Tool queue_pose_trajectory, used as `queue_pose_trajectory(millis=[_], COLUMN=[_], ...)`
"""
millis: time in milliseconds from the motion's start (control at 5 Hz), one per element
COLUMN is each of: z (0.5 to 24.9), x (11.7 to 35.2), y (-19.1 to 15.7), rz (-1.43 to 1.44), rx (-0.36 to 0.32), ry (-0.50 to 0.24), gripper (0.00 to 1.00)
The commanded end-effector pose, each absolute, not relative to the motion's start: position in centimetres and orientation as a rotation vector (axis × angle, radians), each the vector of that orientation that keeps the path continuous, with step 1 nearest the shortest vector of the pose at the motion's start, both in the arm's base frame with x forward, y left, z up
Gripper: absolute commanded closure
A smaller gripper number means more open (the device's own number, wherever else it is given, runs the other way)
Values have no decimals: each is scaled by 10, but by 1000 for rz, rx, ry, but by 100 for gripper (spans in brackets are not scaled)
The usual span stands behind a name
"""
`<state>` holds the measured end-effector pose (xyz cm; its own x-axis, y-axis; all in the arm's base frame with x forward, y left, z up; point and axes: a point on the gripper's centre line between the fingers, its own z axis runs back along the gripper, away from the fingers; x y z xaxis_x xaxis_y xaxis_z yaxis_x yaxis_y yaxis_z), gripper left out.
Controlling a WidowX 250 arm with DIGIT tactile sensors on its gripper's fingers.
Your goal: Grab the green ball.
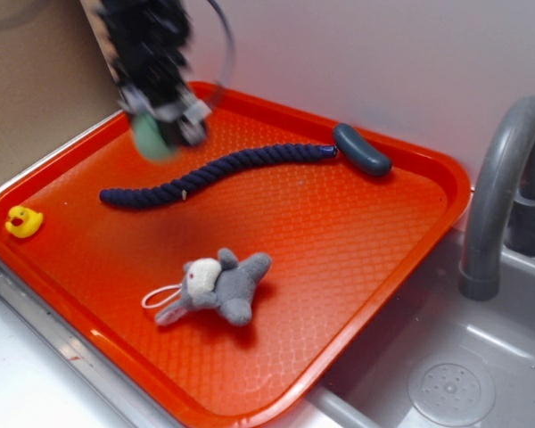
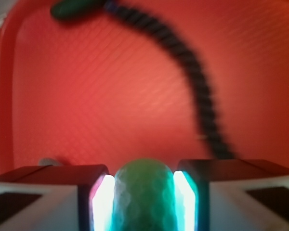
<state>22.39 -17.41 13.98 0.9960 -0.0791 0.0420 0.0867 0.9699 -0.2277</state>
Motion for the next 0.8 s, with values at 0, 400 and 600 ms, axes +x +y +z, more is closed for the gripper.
queue_pose_trajectory(millis=[0,400,600], z=[223,249,237], x=[204,186,193], y=[-131,-90,-90], rz=[1,191,185], rx=[-171,-155,-156], ry=[-254,-374,-313], gripper=[100,100,100])
